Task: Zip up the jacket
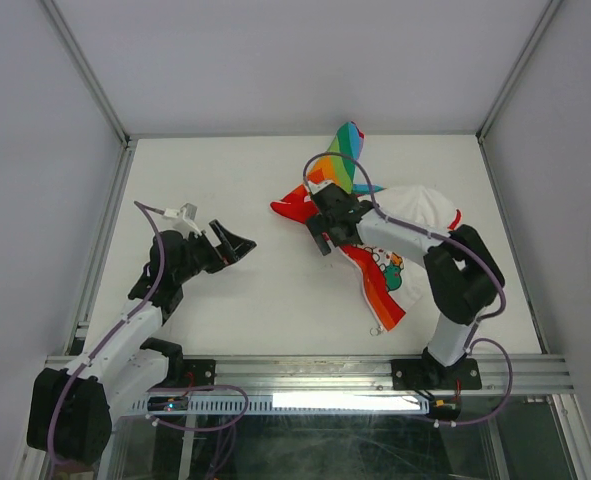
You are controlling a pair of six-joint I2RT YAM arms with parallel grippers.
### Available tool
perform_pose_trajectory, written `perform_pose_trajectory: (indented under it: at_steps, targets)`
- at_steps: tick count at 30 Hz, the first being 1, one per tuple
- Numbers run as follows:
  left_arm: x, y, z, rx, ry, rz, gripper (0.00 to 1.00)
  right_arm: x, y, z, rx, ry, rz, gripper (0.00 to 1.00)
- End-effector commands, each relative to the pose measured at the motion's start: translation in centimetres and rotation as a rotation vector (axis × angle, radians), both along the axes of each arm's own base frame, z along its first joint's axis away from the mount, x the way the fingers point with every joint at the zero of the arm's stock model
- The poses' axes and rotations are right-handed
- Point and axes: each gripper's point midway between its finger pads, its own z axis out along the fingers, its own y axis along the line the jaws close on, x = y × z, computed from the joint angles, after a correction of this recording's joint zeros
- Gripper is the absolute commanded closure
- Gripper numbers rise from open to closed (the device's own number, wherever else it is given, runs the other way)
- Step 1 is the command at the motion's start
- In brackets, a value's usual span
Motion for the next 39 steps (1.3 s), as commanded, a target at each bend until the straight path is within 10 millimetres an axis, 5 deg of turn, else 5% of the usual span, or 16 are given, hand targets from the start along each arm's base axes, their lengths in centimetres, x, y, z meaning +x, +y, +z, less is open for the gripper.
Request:
perform_pose_trajectory:
  at_steps: [1, 5, 9, 12, 19, 23, 27, 30, 32, 36, 39]
  targets:
    - [0.2, -0.3, 1.6, -0.041, -0.075, -0.011, 0.01, 3.7, 1.7, -0.1, -0.073, -0.087, 0.059, 0.01]
    - [0.1, -0.3, 1.3, -0.041, -0.073, -0.007, 0.01, 5.6, 1.8, -1.7, -0.146, -0.108, 0.05, 0.14]
    - [0.0, -0.2, 1.9, -0.045, -0.09, -0.004, 0.01, 6.5, 3.3, 0.6, -0.099, -0.139, 0.068, 0.69]
    - [0.1, -0.1, 2.8, -0.048, -0.114, 0.003, 0.01, 6.1, 5.0, 5.1, -0.019, -0.183, 0.105, 1.0]
    - [0.7, 0.7, 7.9, -0.006, -0.213, 0.035, 0.01, 2.0, 9.1, 20.9, 0.364, -0.271, 0.225, 1.0]
    - [0.8, 1.9, 13.5, 0.047, -0.339, 0.08, 0.01, -1.0, 10.0, 29.6, 0.586, -0.325, 0.287, 1.0]
    - [0.1, 2.9, 18.0, 0.087, -0.443, 0.113, 0.01, -2.7, 9.3, 34.9, 0.725, -0.38, 0.276, 1.0]
    - [-0.2, 3.2, 19.7, 0.11, -0.475, 0.115, 0.01, -2.1, 8.1, 35.3, 0.749, -0.377, 0.198, 1.0]
    - [-0.2, 3.0, 19.9, 0.12, -0.473, 0.1, 0.01, -0.8, 7.2, 33.7, 0.732, -0.359, 0.115, 1.0]
    - [0.7, 2.1, 17.4, 0.134, -0.4, 0.052, 0.01, 3.0, 5.8, 28.5, 0.692, -0.262, -0.007, 0.99]
    - [1.4, 1.5, 14.7, 0.133, -0.318, 0.02, 0.01, 6.4, 4.9, 23.5, 0.624, -0.182, -0.094, 0.88]
